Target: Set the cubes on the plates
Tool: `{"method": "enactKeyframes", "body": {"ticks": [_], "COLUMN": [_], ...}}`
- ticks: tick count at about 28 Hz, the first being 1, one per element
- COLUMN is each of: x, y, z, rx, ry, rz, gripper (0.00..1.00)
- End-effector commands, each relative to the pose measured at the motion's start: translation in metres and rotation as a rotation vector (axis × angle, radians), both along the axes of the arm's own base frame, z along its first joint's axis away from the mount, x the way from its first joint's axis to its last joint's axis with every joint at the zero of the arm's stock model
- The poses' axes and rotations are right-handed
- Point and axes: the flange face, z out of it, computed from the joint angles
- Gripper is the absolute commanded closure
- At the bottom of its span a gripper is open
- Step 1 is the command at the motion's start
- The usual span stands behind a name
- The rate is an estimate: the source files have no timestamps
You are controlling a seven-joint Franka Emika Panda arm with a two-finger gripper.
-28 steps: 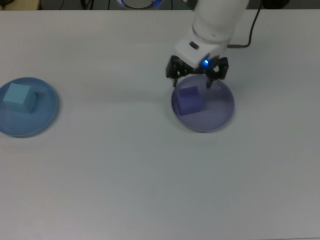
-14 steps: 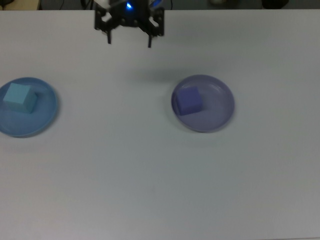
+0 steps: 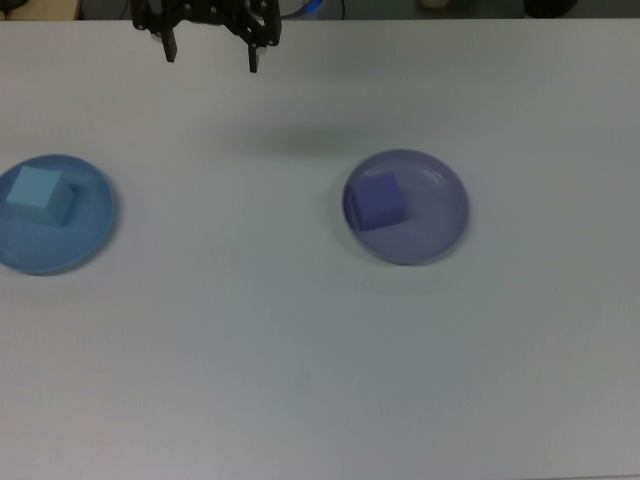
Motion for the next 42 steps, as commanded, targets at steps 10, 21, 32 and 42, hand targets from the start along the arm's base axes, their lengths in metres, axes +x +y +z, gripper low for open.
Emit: {"method": "enactKeyframes", "body": {"ticks": [10,21,32,42], "x": [0.0,0.001,0.001,0.001], "y": [0.005,0.013,0.013,0.011], "z": [0.002,-0.001,-0.001,0.0], "rx": [0.034,0.032,0.032,0.034], "ry": [0.012,0.017,0.016,0.015], "rz": [0.03,0.042,0.042,0.039], "gripper": [0.0,0.0,0.0,0.0]}}
